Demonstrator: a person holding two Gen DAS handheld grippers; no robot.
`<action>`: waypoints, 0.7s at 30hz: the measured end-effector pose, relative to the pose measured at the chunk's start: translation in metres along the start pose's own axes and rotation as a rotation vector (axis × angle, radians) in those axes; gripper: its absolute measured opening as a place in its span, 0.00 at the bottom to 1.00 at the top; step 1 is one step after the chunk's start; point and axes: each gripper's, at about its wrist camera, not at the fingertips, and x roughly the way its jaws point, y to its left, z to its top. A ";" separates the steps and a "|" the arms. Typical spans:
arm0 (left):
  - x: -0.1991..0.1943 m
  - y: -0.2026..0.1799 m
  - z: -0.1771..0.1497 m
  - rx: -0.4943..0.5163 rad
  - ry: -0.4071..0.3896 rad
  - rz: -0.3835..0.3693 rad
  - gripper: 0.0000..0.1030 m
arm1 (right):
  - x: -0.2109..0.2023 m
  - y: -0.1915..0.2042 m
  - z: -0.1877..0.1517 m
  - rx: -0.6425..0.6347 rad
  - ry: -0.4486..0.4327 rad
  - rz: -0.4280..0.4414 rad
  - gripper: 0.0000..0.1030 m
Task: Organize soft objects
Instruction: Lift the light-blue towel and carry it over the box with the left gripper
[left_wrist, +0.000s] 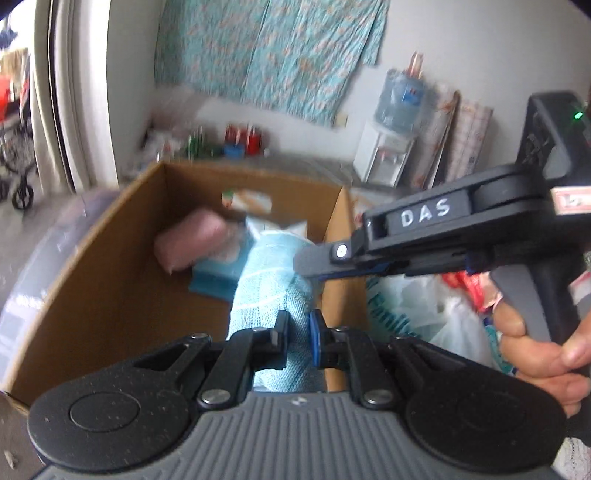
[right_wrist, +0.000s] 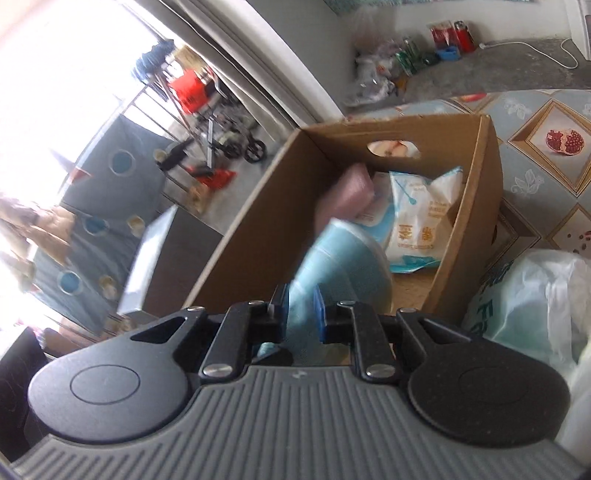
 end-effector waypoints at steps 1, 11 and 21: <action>0.010 0.008 -0.001 -0.014 0.035 -0.006 0.12 | 0.005 -0.001 0.003 -0.017 0.004 -0.029 0.13; 0.064 0.029 -0.013 -0.039 0.176 -0.019 0.12 | -0.013 -0.042 0.011 -0.024 -0.067 -0.059 0.15; 0.028 0.043 0.043 -0.097 -0.047 -0.046 0.09 | -0.040 -0.074 0.005 0.054 -0.112 -0.042 0.16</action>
